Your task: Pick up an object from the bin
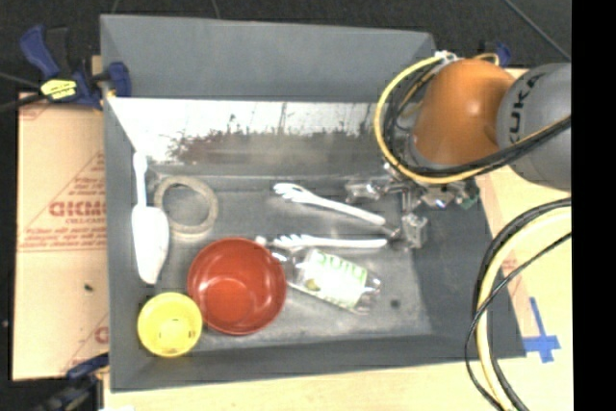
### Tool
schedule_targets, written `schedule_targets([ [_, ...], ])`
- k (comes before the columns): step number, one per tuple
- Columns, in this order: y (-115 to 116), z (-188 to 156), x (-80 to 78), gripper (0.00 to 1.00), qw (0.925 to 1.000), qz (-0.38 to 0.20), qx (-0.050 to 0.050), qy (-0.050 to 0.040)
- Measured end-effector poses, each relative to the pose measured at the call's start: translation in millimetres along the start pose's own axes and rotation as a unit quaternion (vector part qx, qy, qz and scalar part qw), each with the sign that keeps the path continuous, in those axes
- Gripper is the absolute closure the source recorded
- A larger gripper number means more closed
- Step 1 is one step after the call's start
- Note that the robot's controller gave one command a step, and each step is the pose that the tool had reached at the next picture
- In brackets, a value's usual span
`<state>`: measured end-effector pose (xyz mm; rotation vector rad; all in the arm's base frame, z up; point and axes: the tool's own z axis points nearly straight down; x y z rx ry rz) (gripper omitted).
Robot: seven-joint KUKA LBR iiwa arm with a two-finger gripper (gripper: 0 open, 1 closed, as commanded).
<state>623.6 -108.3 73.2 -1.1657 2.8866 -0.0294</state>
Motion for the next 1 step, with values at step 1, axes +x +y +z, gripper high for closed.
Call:
schedule_targets([
  [1, 25.2, -5.8, 18.2, 1.0, 0.9817, 0.19, -0.002, -0.0008],
])
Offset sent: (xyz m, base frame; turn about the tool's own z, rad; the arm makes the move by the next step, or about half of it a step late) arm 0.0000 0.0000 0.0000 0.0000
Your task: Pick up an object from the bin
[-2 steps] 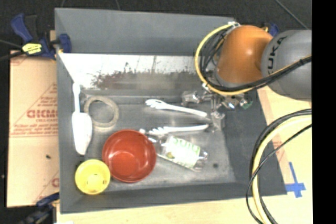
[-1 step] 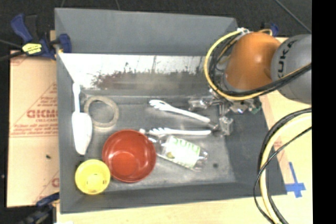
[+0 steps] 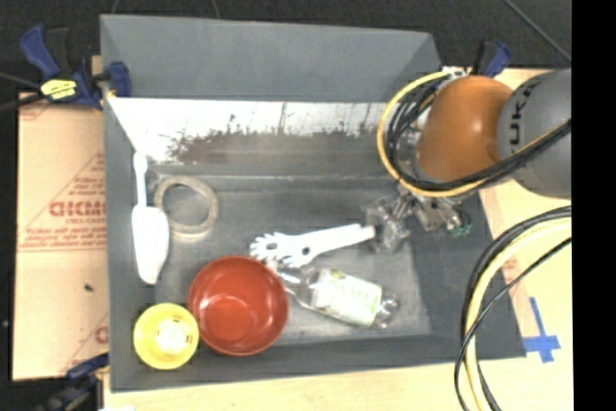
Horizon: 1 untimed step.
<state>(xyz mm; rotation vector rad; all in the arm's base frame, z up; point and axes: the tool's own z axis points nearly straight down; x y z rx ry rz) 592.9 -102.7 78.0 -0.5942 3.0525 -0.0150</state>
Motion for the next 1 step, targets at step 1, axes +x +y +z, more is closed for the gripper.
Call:
schedule_targets([
  [1, 0.1, 0.1, -0.2, 1.0, 1.0, -0.001, 0.0, -0.0001],
])
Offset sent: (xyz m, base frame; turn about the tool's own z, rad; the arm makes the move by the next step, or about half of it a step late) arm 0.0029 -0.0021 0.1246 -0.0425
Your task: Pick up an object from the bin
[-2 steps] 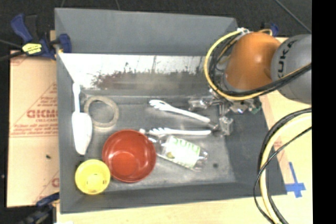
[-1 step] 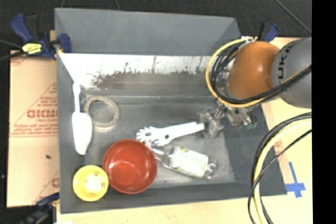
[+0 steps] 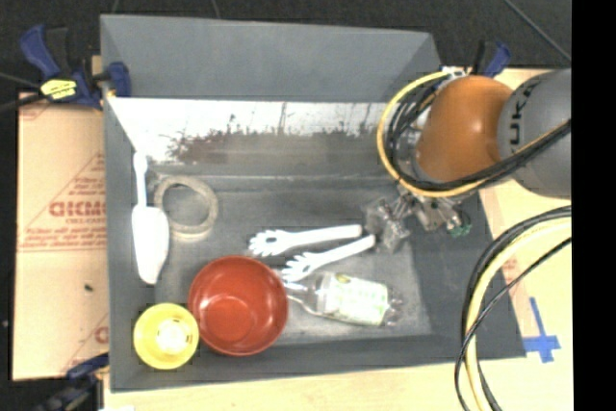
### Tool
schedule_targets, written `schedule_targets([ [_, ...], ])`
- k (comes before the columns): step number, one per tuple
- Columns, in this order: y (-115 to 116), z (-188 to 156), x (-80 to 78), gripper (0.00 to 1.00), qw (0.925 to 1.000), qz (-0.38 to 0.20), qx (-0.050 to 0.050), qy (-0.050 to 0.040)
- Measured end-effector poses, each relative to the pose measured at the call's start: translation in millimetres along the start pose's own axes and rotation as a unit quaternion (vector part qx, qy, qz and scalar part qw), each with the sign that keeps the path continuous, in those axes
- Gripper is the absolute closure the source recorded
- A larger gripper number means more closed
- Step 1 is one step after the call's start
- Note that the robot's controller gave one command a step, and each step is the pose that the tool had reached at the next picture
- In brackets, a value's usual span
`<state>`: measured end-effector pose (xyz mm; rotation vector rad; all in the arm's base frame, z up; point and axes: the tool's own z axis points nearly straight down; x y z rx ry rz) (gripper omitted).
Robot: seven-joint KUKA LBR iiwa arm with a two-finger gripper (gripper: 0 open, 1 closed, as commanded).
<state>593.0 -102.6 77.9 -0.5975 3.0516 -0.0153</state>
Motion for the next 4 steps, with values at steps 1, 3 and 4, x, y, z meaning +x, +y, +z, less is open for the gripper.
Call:
schedule_targets([
  [1, -4.8, -105.3, -4.5, 1.0, 0.9999, -0.016, 0.0, -0.0002],
  [3, 47.0, -0.6, -11.4, 1.0, 1.0, 0.006, -0.003, 0.0012],
  [4, 25.7, 6.7, -21.6, 1.0, 0.9958, -0.092, -0.001, -0.0025],
])
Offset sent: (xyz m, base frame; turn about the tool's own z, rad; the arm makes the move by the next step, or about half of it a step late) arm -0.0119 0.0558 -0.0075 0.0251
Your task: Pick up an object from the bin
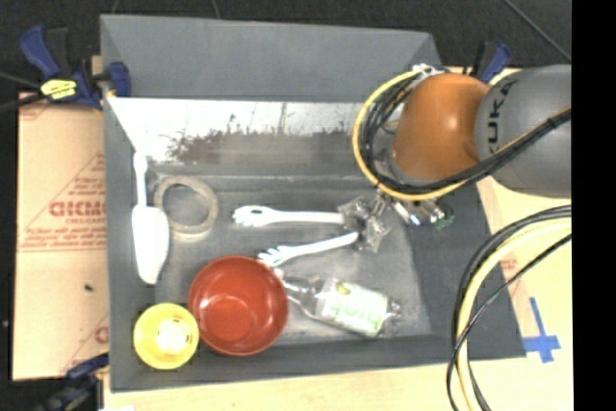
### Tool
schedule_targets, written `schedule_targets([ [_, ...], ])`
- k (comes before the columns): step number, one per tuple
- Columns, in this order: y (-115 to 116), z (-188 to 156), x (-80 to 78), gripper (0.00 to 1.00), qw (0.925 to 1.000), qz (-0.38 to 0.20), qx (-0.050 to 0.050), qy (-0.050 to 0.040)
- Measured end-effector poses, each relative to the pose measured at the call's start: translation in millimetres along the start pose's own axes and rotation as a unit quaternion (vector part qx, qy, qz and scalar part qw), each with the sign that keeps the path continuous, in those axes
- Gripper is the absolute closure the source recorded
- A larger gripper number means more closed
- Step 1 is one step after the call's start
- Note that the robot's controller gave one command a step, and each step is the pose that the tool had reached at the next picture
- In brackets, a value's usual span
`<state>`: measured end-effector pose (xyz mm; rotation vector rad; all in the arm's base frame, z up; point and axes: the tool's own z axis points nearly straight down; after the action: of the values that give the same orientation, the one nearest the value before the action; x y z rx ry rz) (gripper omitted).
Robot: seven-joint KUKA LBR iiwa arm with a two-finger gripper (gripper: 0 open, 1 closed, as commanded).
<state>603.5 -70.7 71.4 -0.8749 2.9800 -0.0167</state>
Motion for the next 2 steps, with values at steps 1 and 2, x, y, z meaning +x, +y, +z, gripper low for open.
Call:
schedule_targets([
  [1, 3.6, -86.9, 2.9, 1.0, 0.9983, 0.059, -0.003, 0.0025],
  [2, 1.0, -159.6, -0.2, 1.0, 0.9979, 0.065, 0.0, 0.0007],
])
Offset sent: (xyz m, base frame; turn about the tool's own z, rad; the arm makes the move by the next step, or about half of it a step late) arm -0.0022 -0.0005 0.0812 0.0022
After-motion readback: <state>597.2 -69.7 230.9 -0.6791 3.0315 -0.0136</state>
